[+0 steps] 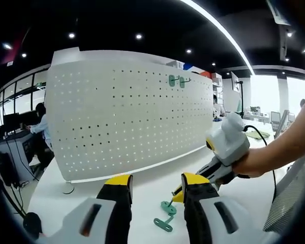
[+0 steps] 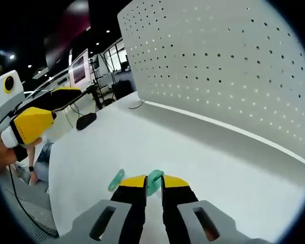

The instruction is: Insert the hook assembly into the mounting plate slot until the hook locks in place.

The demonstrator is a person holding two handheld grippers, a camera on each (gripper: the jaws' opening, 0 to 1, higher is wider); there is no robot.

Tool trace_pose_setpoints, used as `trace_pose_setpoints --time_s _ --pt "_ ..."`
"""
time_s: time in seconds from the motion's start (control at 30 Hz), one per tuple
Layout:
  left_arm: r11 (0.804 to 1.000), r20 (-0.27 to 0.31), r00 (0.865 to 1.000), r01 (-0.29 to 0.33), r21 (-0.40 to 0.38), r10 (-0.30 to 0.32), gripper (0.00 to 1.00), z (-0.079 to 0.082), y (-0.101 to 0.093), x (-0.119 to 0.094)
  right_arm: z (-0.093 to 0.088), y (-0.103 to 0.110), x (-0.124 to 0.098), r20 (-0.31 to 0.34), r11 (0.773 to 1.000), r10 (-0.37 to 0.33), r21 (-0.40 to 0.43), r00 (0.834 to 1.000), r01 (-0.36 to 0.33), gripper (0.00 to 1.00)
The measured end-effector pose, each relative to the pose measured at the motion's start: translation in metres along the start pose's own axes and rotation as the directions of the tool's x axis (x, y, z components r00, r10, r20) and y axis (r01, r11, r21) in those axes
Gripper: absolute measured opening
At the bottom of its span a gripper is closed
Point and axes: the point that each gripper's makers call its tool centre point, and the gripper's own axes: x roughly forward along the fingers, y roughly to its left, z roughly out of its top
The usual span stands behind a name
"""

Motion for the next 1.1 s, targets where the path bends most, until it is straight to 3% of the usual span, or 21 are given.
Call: trace_pose_setpoints --time_s 0.73,0.93,1.1 --pt "1.0 -0.006 1.0 -0.001 0.001 0.002 0.39 -0.001 0.001 -0.002 0.002 -0.002 0.004 -0.004 1.0 -0.013 -0.022 1.0 0.013 0.02" --pt "1.0 -0.011 1.0 0.004 0.0 -0.004 0.39 -0.002 0.0 -0.001 0.006 -0.004 -0.005 0.011 0.999 -0.009 -0.031 1.0 0.009 0.02" --pt "1.0 -0.019 1.0 0.016 0.002 -0.016 0.38 -0.003 -0.004 0.001 0.019 -0.003 -0.023 0.037 0.996 0.006 -0.09 0.999 -0.003 0.02"
